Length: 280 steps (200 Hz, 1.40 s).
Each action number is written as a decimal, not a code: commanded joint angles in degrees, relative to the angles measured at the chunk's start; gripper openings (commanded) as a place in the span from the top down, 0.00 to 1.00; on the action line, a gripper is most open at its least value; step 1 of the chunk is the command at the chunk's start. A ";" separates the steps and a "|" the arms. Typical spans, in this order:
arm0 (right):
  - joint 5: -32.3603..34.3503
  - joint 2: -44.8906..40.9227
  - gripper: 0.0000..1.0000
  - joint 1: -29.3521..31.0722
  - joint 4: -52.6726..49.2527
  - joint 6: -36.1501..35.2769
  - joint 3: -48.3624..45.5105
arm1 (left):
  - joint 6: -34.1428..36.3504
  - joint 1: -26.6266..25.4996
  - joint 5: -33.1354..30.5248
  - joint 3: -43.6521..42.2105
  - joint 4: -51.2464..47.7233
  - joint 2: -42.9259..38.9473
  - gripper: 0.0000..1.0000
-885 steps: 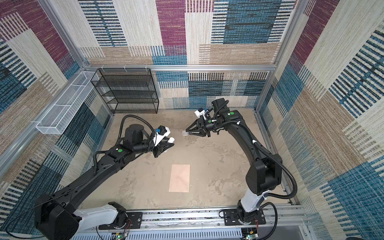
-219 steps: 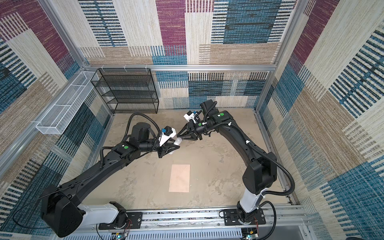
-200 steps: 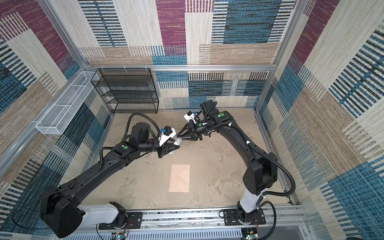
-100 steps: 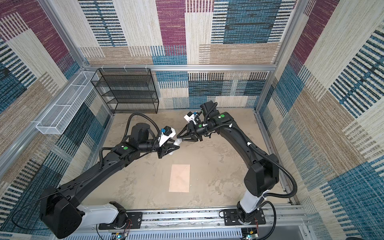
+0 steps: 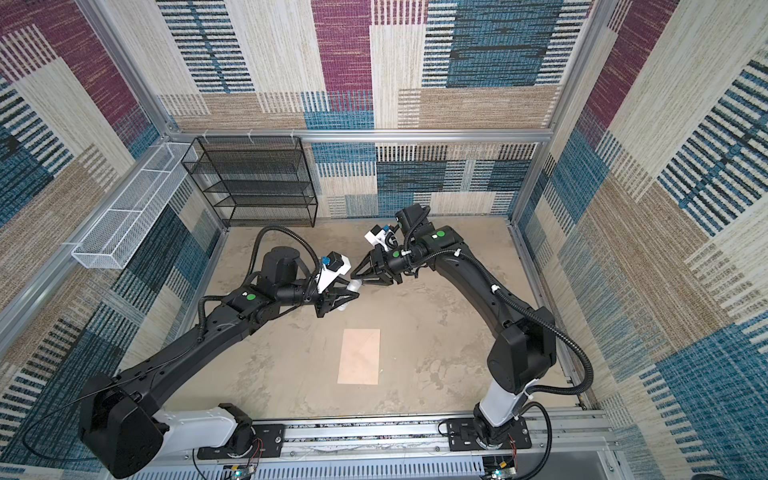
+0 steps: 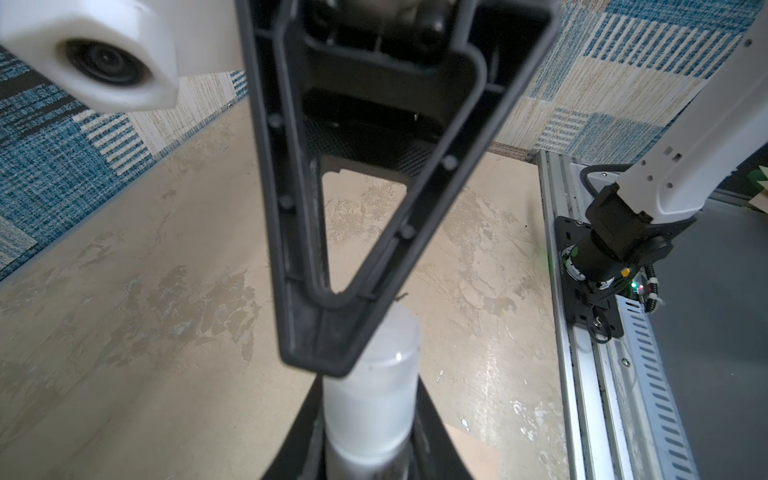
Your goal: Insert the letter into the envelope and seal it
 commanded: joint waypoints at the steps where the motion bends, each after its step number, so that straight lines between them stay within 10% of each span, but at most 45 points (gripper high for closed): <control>1: 2.68 0.32 0.67 0.72 -2.49 -0.65 -1.03 | -4.19 0.18 -0.06 0.31 10.40 -0.59 1.00; 168: 2.61 0.01 0.44 -4.00 -1.53 1.82 6.90 | -6.76 0.53 0.19 -1.67 12.31 -1.77 1.00; 280: -5.05 -4.82 0.30 -4.19 9.44 5.36 -3.55 | -14.17 1.02 -0.42 0.84 22.74 2.53 1.00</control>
